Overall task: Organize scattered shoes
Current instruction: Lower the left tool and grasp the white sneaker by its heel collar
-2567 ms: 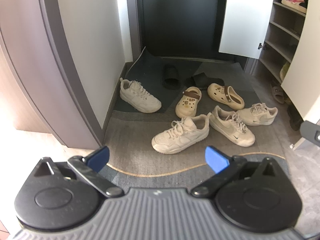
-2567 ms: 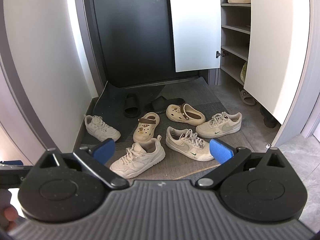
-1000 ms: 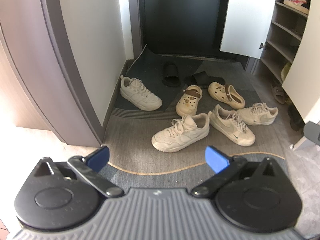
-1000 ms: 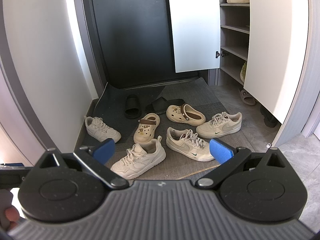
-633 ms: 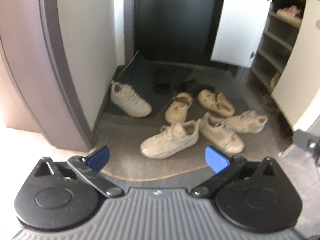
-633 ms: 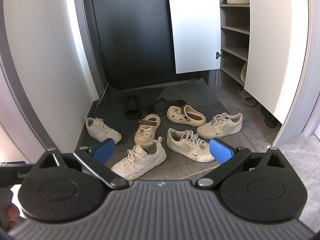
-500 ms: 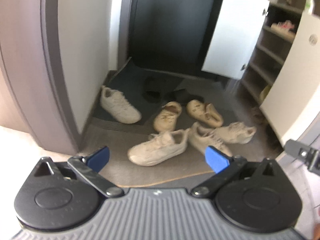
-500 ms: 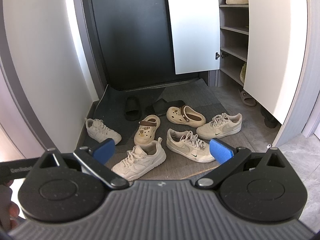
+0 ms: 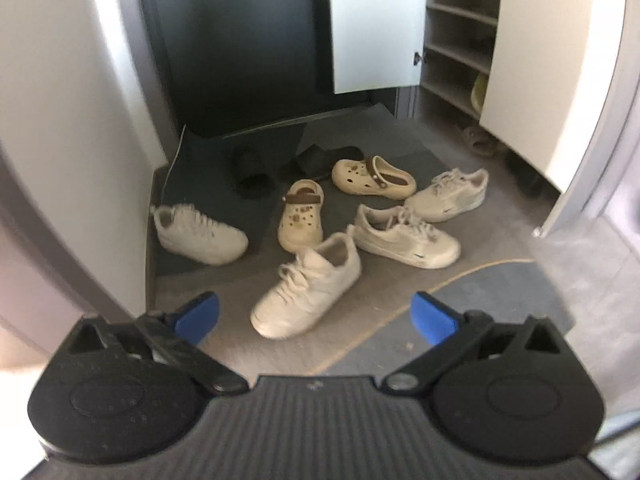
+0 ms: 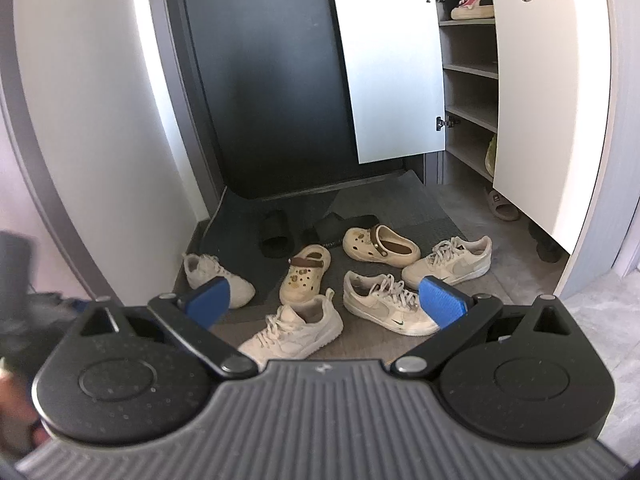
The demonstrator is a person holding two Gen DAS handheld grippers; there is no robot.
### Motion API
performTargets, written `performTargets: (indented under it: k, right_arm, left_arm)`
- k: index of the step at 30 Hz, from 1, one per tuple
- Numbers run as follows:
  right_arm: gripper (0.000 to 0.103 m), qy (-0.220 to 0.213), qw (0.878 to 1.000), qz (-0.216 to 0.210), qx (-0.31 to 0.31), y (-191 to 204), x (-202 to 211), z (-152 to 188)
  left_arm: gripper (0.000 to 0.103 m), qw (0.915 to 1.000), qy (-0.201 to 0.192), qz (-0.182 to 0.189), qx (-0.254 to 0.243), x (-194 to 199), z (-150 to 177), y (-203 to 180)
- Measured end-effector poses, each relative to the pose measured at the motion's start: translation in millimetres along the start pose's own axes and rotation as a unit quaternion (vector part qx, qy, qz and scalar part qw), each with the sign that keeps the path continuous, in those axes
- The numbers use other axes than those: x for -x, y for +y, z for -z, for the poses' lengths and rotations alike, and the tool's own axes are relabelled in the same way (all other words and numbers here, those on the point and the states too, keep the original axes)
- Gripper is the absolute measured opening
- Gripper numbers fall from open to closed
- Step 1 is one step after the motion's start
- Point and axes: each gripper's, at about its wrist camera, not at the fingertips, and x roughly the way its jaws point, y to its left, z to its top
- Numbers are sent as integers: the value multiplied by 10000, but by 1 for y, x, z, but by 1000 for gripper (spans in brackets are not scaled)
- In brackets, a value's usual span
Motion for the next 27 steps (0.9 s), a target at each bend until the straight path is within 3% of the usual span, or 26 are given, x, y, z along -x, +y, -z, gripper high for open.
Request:
performTargets:
  k: [6,10,12,14,19,22,27]
  right_arm:
    - [103,-39,10000,19,-15,-10,-7,-10]
    - [103,-15,9992,-147,358,-10,-23,-28]
    - [103,101,9989,-208,405,-13,-36,-34]
    - [103,281,9983,-386,342,-22,-61,-42]
    - [103,561,9978,-259,243,-48,-129,-43]
    - [103,729,9970,-224,154,-61,-167,-35]
    - [103,946,9954,-73,-138,-76,-214,-14]
  left_arm:
    - [103,9988,430,32,-245,-91,-29,2]
    - [99,9966,718,54,-389,-152,-48,4]
    - [96,9961,847,70,-230,-177,-49,10]
    - [95,9951,990,-12,-70,-224,-50,16]
    - [91,9913,1280,-151,264,-312,-51,28]
    - [85,9888,1445,-165,327,-349,-52,29]
    - [86,9862,1553,-489,292,-406,-59,18]
